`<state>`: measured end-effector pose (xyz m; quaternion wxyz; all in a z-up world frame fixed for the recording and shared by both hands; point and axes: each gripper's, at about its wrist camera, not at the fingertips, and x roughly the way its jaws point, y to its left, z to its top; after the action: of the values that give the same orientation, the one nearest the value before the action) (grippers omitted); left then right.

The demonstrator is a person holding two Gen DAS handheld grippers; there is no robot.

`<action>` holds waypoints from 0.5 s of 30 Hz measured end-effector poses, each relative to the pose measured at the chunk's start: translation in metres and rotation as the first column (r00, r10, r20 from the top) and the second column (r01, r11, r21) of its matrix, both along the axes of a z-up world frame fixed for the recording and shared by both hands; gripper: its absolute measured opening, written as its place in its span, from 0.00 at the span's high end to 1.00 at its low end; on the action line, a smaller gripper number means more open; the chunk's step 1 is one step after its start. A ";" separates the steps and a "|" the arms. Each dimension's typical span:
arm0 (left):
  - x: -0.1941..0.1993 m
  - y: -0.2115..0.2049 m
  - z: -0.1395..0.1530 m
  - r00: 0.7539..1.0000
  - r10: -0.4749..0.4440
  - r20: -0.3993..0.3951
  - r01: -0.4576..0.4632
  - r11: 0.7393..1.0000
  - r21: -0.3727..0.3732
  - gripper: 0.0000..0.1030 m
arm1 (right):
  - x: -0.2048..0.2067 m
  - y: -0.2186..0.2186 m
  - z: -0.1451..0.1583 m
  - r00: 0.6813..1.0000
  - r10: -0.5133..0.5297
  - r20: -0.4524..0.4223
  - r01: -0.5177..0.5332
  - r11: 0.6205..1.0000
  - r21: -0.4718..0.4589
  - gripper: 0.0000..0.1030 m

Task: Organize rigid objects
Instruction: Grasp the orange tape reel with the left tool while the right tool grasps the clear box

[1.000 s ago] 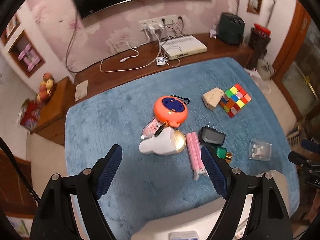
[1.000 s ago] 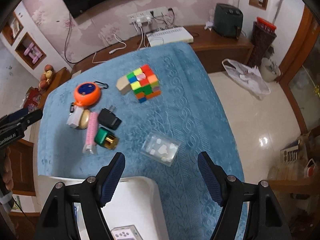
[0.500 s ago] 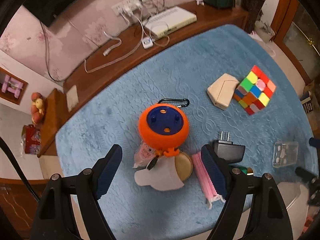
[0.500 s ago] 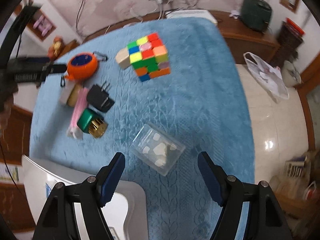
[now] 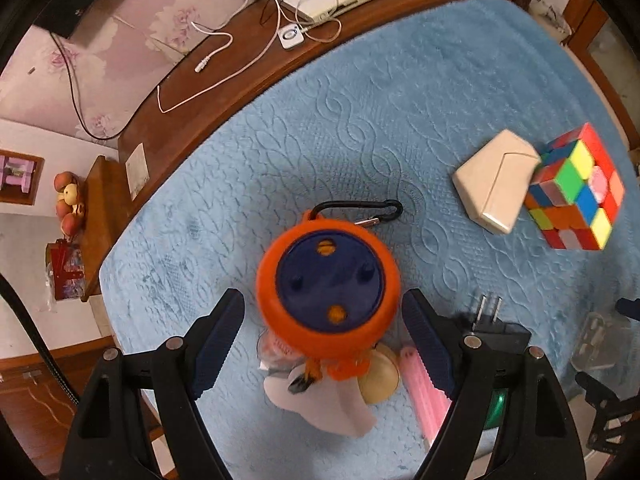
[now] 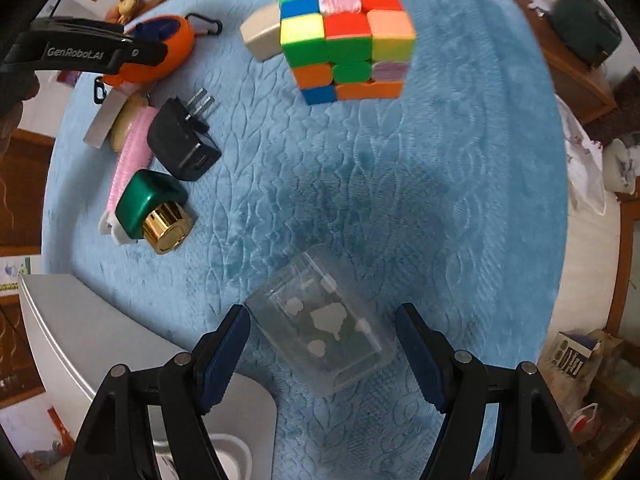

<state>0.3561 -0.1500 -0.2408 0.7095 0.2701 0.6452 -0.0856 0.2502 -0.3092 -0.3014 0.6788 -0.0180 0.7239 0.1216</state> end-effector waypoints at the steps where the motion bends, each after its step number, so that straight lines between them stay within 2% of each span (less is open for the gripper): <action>1: 0.002 -0.001 -0.003 1.000 0.000 -0.003 0.000 1.000 0.009 0.19 | 0.002 0.001 -0.003 1.000 0.004 -0.011 -0.004 1.000 -0.016 0.27; 13: 0.012 -0.002 -0.022 0.997 0.075 -0.013 -0.075 0.996 0.041 0.18 | 0.001 0.021 -0.010 0.993 0.112 -0.047 -0.116 0.987 -0.113 0.28; 15: 0.013 -0.001 -0.025 0.997 0.074 -0.012 -0.074 0.996 0.049 0.18 | -0.011 0.027 -0.010 0.992 0.124 -0.032 -0.128 0.981 -0.143 0.35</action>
<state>0.3686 -0.1508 -0.2655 0.7010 0.2623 0.6616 -0.0456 0.2397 -0.2826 -0.3116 0.6582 -0.1116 0.7361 0.1117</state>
